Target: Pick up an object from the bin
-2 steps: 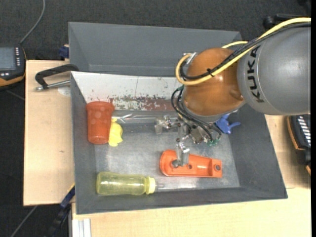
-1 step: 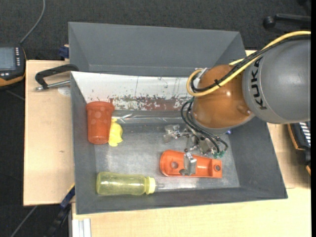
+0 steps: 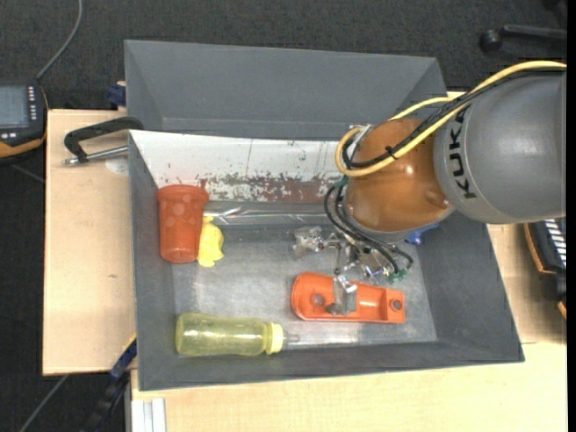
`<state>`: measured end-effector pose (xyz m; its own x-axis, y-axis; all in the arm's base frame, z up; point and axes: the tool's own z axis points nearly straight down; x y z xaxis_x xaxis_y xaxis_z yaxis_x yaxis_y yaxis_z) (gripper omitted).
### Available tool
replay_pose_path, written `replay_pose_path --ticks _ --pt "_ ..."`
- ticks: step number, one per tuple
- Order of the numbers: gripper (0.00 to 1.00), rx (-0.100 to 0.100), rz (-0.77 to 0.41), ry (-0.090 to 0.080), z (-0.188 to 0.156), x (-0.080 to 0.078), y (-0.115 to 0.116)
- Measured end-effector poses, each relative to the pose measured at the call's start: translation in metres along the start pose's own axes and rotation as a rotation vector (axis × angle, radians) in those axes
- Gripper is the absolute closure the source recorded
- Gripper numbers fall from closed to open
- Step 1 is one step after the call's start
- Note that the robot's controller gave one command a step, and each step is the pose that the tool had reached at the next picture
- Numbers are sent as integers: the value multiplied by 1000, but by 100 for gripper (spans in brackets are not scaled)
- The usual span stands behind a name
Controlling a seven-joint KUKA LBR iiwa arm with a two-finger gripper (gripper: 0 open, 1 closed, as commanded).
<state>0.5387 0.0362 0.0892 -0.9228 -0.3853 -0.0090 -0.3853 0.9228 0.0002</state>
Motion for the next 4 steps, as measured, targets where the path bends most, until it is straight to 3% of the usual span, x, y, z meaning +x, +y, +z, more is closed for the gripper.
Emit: replay_pose_path --ticks 1,4 --pt "100 -5 -219 4 18 23 -27" --pt "100 -6 -219 4 18 23 -27"
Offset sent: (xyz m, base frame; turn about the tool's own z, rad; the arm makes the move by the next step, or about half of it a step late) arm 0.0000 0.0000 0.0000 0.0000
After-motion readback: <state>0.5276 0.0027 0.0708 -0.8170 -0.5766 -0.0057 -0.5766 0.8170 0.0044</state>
